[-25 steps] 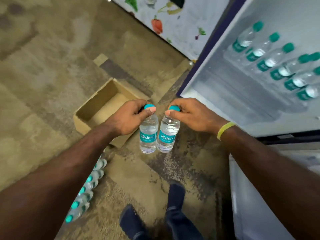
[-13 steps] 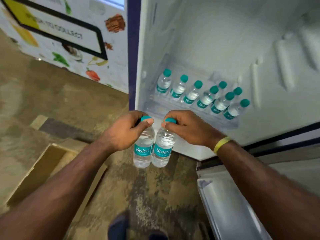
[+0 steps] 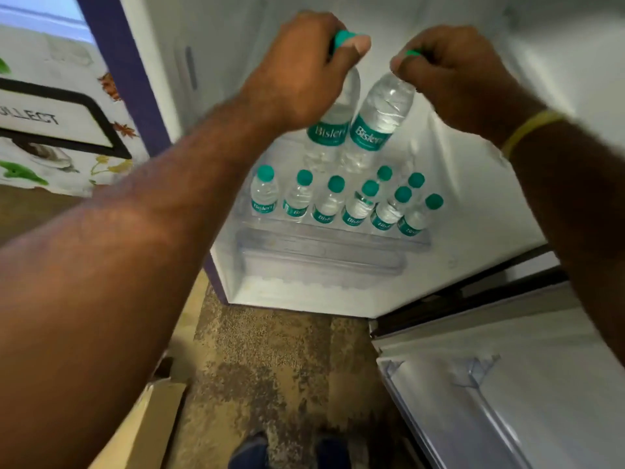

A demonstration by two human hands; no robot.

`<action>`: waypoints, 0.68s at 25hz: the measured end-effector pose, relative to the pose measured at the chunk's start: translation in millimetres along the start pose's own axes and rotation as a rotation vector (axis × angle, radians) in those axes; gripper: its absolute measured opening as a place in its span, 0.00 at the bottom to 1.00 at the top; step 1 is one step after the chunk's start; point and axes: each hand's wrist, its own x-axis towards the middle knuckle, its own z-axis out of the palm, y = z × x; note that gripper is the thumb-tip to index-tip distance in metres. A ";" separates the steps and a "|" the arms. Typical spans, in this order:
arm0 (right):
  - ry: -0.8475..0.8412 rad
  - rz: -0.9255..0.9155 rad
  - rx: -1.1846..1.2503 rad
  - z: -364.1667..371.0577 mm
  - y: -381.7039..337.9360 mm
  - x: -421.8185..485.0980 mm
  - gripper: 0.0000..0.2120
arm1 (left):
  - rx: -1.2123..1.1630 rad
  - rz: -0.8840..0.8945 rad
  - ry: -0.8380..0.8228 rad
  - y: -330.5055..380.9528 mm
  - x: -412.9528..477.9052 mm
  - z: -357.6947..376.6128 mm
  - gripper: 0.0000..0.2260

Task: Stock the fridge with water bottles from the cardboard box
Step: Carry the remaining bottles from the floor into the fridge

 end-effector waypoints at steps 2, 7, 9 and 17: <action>-0.010 -0.010 -0.072 14.4 15.4 20.2 0.17 | 0.027 -0.029 -0.022 -11.3 24.6 20.4 0.20; -0.207 0.019 -0.216 53.1 56.9 44.5 0.17 | 0.179 -0.018 -0.213 -36.0 45.1 67.9 0.20; -0.328 0.024 -0.264 65.8 65.4 46.8 0.17 | 0.233 -0.043 -0.307 -45.7 44.7 77.5 0.20; -0.539 0.059 -0.293 100.9 86.9 39.1 0.18 | 0.343 -0.092 -0.575 -70.6 41.1 105.9 0.21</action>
